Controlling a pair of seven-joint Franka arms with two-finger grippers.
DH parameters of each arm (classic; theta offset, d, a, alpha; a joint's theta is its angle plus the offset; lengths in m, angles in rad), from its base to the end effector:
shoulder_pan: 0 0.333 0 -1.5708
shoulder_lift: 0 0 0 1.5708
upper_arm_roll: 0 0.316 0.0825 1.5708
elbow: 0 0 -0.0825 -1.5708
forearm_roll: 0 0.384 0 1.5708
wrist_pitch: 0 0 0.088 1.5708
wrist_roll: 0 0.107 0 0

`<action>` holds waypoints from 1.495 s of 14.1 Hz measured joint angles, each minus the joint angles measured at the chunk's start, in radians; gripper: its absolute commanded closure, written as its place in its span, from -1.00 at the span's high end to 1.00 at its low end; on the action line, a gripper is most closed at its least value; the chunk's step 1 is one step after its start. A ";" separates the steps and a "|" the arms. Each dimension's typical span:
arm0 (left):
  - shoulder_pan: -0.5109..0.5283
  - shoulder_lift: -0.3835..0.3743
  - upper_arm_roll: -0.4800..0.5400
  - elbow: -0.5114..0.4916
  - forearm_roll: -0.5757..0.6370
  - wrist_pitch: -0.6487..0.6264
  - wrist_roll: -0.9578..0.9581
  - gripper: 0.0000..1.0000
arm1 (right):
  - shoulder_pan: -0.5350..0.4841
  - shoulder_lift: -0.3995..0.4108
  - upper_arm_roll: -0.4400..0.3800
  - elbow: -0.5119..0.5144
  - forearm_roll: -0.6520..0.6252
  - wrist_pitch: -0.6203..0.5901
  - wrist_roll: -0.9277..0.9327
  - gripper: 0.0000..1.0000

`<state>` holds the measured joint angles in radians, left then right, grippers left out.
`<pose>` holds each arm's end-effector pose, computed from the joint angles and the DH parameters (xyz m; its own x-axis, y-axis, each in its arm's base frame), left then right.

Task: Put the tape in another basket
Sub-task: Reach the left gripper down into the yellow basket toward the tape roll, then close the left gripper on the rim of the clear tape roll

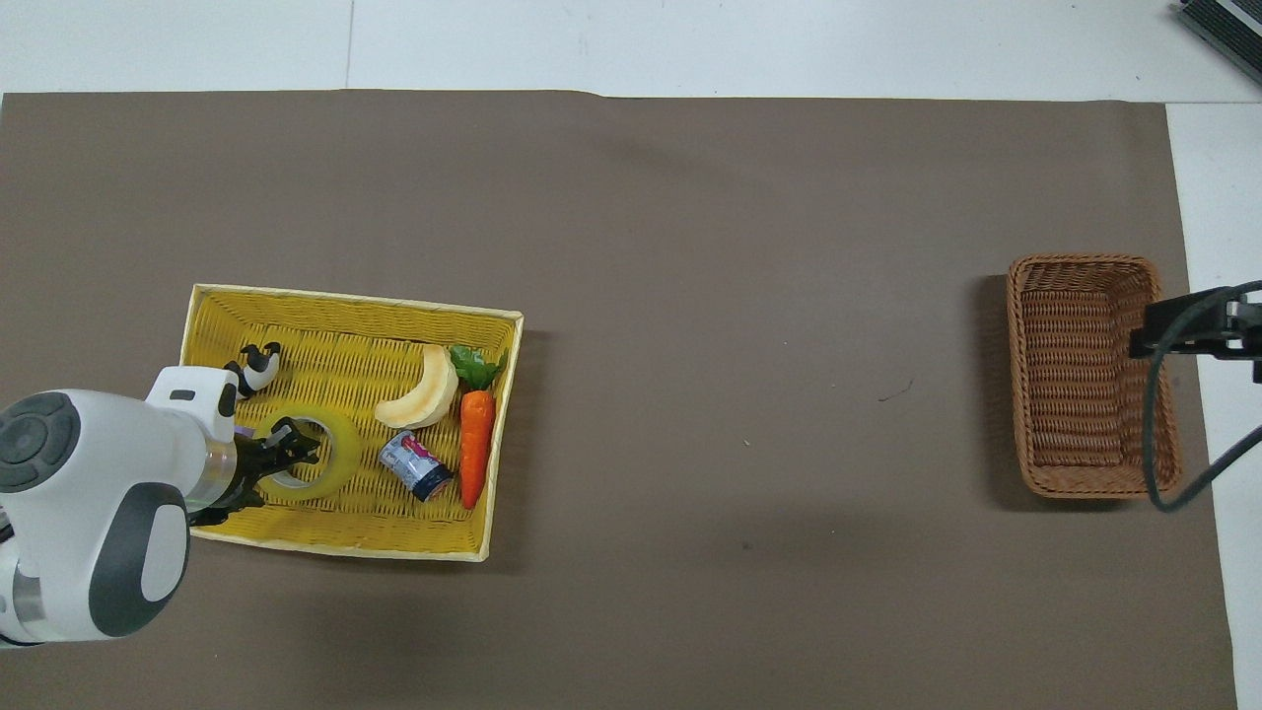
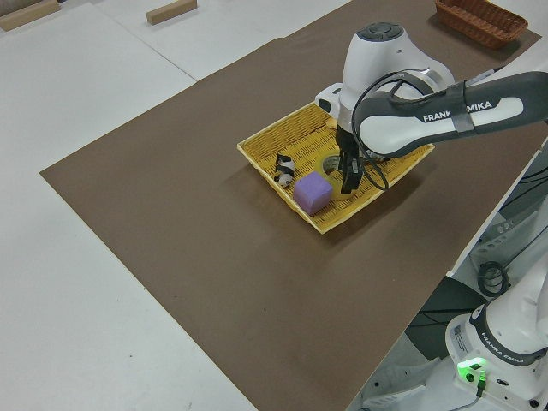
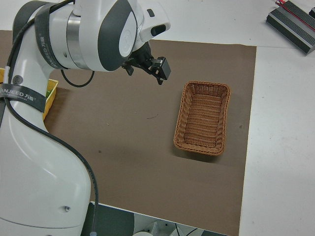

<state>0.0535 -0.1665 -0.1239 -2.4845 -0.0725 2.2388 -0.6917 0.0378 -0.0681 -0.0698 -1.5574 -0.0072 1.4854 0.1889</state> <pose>0.4449 -0.0330 0.3437 0.7798 0.6205 -0.0829 0.6207 -0.7836 -0.0263 0.5241 -0.0191 0.6599 0.9756 -0.2195 -0.0035 -0.2195 -0.9756 0.0031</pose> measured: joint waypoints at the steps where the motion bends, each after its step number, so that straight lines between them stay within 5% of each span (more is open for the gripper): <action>1: 0.004 0.000 0.000 -0.007 0.000 0.003 0.003 0.15 | 0.000 0.000 0.000 0.000 0.000 0.000 0.000 1.00; 7: 0.004 0.000 -0.003 -0.046 0.000 0.043 0.035 -1.00 | 0.000 0.000 0.000 0.000 0.000 0.000 0.000 1.00; 12: 0.003 0.000 -0.010 -0.011 0.000 0.014 0.055 -1.00 | 0.000 0.000 0.000 0.000 0.000 0.000 0.000 1.00; 21: 0.005 0.009 -0.005 0.292 0.001 -0.264 0.310 -1.00 | 0.000 0.000 0.000 0.000 0.000 0.000 0.000 1.00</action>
<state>0.0581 -0.1576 -0.1294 -2.1925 -0.0713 1.9753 -0.3821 0.0378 -0.0681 -0.0698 -1.5574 -0.0072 1.4854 0.1889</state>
